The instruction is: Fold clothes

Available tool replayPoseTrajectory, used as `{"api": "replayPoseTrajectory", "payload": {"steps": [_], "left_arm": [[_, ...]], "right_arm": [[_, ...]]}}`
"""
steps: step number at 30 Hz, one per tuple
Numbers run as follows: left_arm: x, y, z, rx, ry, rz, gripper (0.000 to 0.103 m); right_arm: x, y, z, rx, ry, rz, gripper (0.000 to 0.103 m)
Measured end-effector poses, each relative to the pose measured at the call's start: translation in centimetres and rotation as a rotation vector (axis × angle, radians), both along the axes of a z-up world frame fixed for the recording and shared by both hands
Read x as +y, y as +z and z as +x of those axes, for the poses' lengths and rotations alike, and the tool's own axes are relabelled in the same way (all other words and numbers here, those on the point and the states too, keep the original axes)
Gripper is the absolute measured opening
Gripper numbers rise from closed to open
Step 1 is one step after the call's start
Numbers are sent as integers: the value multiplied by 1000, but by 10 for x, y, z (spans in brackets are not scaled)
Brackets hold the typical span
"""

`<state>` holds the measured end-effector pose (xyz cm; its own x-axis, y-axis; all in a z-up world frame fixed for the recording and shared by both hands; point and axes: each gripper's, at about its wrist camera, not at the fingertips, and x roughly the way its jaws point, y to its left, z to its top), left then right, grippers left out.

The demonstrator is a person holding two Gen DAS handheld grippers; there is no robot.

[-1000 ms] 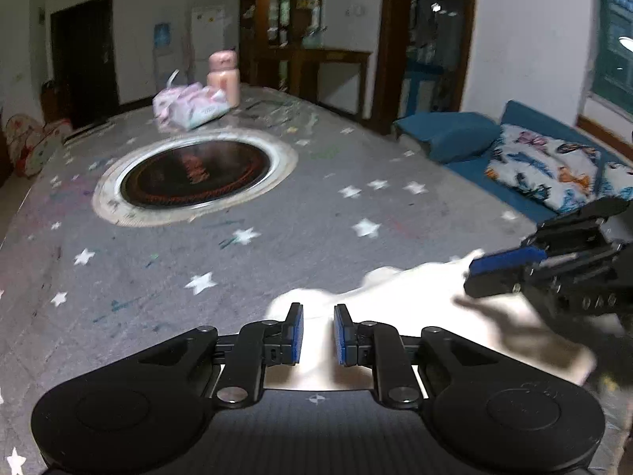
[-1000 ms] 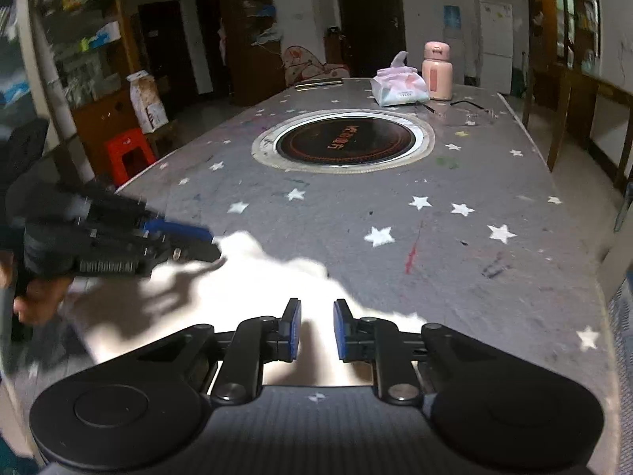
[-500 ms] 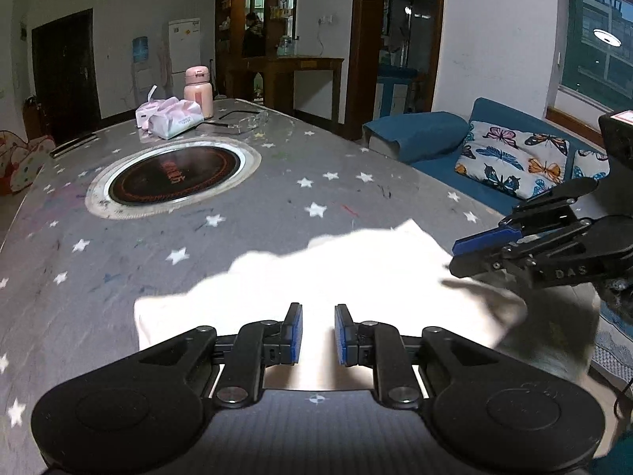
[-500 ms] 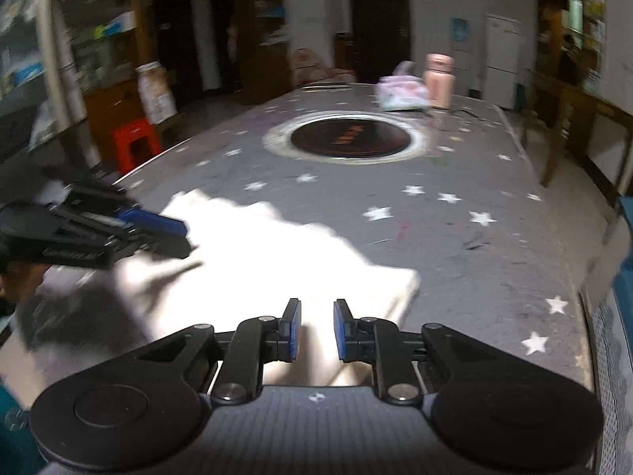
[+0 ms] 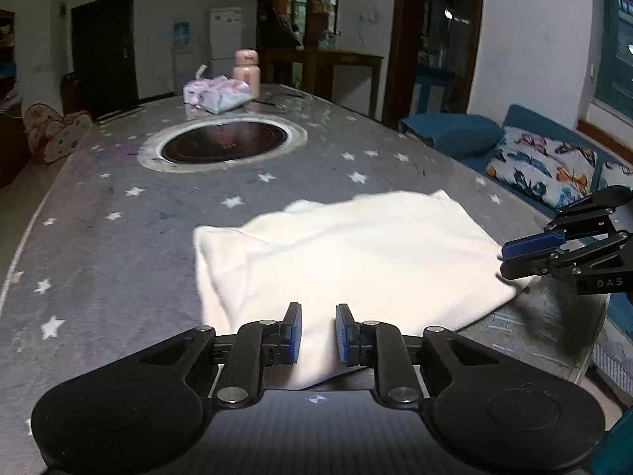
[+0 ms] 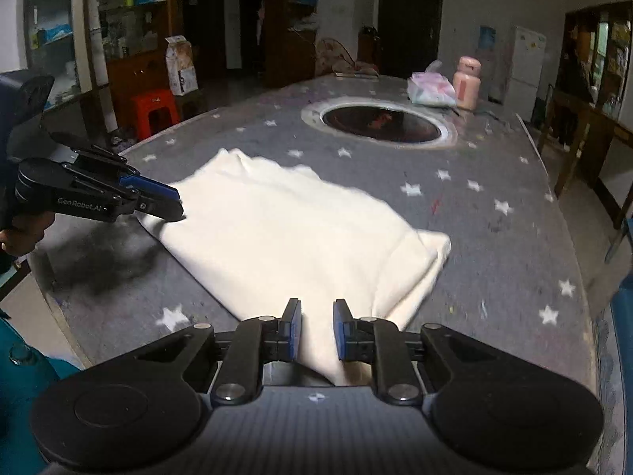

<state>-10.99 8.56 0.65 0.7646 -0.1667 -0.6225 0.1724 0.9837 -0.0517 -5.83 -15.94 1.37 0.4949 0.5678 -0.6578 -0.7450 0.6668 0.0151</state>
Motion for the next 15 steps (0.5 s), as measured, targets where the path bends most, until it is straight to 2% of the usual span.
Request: {"api": "replayPoseTrajectory", "payload": {"steps": [6,12,15], "left_arm": [[14,-8,-4,15,38,-41,25],[14,0,-4,10,29,-53,25],[11,6,5,3,19,-68,25]], "right_arm": [[11,4,-1,-20,38,2,16],[26,-10,1,18,69,-41,16],[27,-2,4,17,74,-28,16]]}}
